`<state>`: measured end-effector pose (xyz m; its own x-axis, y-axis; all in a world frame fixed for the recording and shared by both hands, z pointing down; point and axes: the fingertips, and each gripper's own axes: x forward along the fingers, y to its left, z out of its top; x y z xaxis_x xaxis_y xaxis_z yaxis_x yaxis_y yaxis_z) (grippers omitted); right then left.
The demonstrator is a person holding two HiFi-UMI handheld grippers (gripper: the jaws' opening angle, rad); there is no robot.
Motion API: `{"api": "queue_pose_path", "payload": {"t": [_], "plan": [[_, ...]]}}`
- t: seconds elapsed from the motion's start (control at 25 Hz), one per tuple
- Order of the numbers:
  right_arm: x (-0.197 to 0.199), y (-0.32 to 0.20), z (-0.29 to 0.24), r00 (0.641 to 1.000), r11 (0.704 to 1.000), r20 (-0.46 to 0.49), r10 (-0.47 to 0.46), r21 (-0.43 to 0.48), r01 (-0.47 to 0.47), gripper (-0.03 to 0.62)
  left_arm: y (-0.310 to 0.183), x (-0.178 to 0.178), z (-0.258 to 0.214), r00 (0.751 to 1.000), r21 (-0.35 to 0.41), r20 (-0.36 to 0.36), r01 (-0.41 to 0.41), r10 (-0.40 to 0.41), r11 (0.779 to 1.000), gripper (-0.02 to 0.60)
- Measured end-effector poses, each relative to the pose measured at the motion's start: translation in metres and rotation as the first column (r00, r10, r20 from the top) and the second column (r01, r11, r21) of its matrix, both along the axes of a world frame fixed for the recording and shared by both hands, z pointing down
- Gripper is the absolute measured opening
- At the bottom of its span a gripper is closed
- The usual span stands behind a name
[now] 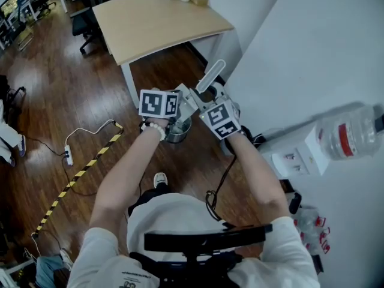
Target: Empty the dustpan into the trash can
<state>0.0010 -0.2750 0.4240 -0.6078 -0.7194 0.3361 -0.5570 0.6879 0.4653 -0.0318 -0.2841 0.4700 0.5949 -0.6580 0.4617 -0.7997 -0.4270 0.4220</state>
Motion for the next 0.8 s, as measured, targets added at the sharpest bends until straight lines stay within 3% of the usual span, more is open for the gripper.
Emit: {"api": "queue_pose_path", "payload": {"t": [0.4, 0.8], "plan": [[0.01, -0.068, -0.016, 0.985, 0.987, 0.074, 0.155, -0.056, -0.151, 0.12, -0.045, 0.004, -0.008, 0.998, 0.011, -0.033, -0.055, 0.055, 0.998, -0.005], [0.06, -0.141, -0.026, 0.859, 0.888, 0.238, 0.454, -0.201, -0.413, 0.12, -0.077, -0.007, -0.007, 0.994, -0.002, -0.045, -0.102, 0.102, 0.995, -0.005]]}}
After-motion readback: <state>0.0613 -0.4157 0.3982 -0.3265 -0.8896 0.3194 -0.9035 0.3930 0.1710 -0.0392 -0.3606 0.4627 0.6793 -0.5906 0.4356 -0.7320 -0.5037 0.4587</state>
